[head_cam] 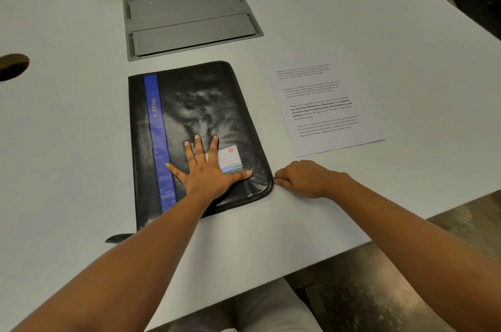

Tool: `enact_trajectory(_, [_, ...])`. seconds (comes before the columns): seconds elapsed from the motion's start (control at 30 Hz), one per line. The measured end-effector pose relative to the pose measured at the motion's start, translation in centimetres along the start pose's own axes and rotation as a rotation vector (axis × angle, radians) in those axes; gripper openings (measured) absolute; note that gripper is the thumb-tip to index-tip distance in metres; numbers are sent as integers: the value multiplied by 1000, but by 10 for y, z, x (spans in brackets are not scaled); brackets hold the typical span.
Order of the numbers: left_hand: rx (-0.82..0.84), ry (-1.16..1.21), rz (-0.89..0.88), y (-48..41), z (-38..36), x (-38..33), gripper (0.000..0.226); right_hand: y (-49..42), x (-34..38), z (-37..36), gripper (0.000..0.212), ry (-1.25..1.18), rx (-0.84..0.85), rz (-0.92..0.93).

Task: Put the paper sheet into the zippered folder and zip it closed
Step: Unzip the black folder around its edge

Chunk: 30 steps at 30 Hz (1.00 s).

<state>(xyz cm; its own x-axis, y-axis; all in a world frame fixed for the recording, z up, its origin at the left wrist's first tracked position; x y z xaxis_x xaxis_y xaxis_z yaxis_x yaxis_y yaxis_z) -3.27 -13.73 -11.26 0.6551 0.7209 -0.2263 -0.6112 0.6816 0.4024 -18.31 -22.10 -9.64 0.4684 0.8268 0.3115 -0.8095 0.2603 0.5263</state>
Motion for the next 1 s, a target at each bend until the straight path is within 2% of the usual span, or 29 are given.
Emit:
enact_trajectory(0.2, [-8, 16, -1, 1, 0, 0, 115, 2, 1, -1, 43, 5, 4, -1])
enact_trajectory(0.67, [-2, 14, -2, 0, 1, 0, 114, 2, 3, -11, 43, -49, -6, 4])
enact_trajectory(0.8, [-10, 14, -8, 0, 0, -1, 114, 8, 3, -10, 41, -64, -107, -23])
enact_trajectory(0.9, [-9, 15, -18, 1, 1, -2, 114, 17, 2, -8, 31, -83, -282, -83])
enact_trajectory(1.0, [-38, -7, -56, 6, 2, -5, 111, 22, -1, -10, 31, -117, -411, -175])
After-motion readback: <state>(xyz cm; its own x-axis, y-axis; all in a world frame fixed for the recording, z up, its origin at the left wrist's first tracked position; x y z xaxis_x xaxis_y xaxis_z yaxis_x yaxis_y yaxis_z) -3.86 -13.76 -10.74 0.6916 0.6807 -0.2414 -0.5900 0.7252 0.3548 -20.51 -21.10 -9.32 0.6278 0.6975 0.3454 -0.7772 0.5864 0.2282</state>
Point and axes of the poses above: each hand's wrist, its own y-axis away from the middle knuckle, its own z-axis out of the back of the hand, x = y × z, the point moved 10 cm from there along -y, towards the middle knuckle, and after that the axes turned 2 degrees about x, right-handed, at the moved point
